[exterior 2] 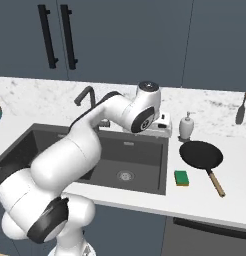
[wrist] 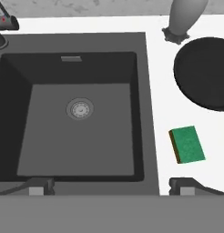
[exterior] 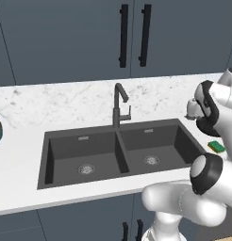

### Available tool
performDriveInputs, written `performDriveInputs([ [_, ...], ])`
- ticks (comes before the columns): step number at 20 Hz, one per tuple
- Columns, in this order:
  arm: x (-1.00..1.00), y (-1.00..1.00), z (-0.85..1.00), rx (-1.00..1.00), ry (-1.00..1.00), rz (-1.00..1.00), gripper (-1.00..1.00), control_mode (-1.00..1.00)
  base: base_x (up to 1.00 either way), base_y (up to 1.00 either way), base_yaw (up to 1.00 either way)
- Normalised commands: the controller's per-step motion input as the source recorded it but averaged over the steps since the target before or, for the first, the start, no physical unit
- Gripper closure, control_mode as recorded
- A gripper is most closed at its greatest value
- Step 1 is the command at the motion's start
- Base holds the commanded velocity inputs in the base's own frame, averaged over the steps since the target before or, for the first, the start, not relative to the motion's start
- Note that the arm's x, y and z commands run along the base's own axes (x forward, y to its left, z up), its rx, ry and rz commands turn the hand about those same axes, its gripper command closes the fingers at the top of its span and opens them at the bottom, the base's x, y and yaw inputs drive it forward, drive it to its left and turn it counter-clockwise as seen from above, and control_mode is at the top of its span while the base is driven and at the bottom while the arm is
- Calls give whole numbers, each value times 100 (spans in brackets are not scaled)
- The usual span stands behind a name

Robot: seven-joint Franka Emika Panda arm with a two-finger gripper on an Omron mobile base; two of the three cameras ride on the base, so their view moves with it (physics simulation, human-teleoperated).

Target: Pick the pan and sponge and place them into the sink. Then turn on the water.

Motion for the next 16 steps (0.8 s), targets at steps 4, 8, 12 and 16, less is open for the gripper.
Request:
performDriveInputs([
  [4, 0, -82, -28, 0, 0, 2, -100, -100, 0, 0, 0],
  [8, -1, -72, -36, 0, 0, 5, -100, -100, 0, 0, 0],
  [12, 0, -65, -31, 0, 0, 2, -100, -100, 0, 0, 0],
  [16, 0, -62, -34, -2, 0, 1, -100, -100, 0, 0, 0],
])
